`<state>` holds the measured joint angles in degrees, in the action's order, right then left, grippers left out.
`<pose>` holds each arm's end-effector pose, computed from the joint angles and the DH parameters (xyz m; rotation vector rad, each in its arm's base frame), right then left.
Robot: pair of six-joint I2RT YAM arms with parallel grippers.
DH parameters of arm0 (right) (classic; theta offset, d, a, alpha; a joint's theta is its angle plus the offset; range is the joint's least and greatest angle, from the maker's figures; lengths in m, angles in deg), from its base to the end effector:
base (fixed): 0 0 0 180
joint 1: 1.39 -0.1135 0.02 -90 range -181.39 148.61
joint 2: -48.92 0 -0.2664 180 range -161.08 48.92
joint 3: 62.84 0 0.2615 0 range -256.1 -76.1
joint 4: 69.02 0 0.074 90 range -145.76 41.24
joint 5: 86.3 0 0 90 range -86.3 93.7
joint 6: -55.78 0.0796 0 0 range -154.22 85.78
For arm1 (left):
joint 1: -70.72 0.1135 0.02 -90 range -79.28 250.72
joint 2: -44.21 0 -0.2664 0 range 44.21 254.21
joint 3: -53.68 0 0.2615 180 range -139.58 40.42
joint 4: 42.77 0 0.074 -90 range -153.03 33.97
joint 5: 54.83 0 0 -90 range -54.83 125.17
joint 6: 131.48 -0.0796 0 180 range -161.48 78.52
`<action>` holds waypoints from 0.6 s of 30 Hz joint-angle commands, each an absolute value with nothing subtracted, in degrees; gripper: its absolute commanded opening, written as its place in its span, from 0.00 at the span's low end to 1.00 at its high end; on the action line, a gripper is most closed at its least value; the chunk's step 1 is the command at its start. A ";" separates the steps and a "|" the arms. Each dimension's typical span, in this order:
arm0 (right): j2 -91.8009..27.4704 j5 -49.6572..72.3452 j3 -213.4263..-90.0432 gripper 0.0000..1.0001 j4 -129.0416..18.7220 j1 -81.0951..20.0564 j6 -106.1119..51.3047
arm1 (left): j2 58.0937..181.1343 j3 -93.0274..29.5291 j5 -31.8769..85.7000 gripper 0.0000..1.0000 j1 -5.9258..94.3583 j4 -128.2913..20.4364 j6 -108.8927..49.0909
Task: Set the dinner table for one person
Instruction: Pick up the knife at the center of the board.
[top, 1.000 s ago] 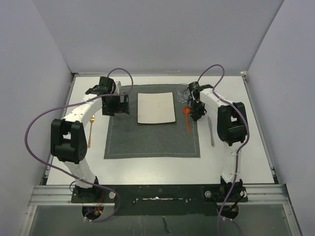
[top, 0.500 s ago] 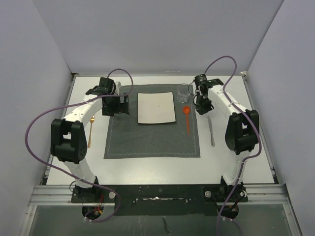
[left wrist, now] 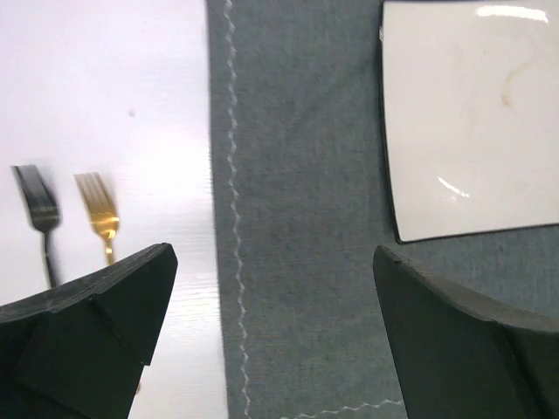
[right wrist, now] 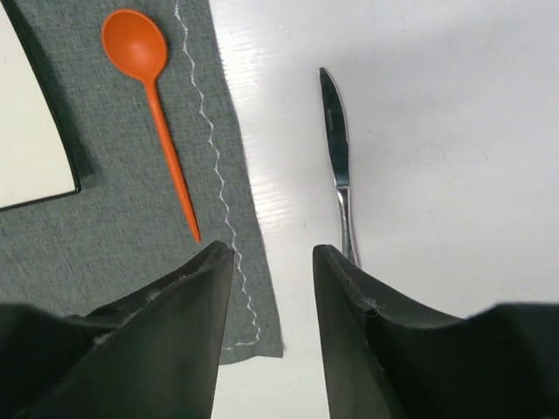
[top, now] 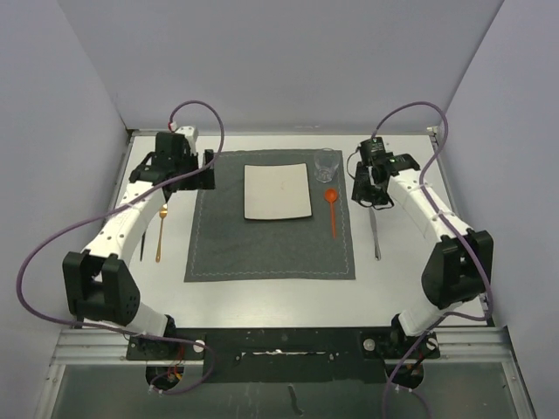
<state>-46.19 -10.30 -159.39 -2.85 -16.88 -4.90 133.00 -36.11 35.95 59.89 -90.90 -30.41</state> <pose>0.3614 0.0802 0.2486 0.3903 2.6144 -0.0742 0.3738 -0.0704 0.2718 -0.0114 2.3995 -0.1629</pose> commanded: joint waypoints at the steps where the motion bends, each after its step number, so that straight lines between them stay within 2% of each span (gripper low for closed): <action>1: -38.95 -11.72 -154.13 0.50 -11.01 -16.08 -7.80 | 125.93 -30.81 43.15 0.98 61.70 -81.12 -36.82; 7: -37.90 -12.21 -151.56 0.70 -14.32 -15.50 -12.18 | 123.61 -21.19 40.83 0.98 65.25 -72.36 -37.36; 15: -38.99 -11.66 -144.47 0.78 -21.73 -14.05 -14.61 | 119.29 -3.16 40.80 0.98 65.72 -48.89 -41.14; 18: -39.21 -11.81 -142.24 0.79 -24.09 -13.72 -15.31 | 118.48 -0.07 41.04 0.98 65.83 -46.23 -41.52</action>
<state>-39.11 -10.73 -143.93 -17.41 -14.47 -13.40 123.08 -2.67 40.78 65.63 -60.37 -39.44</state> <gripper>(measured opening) 0.786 0.979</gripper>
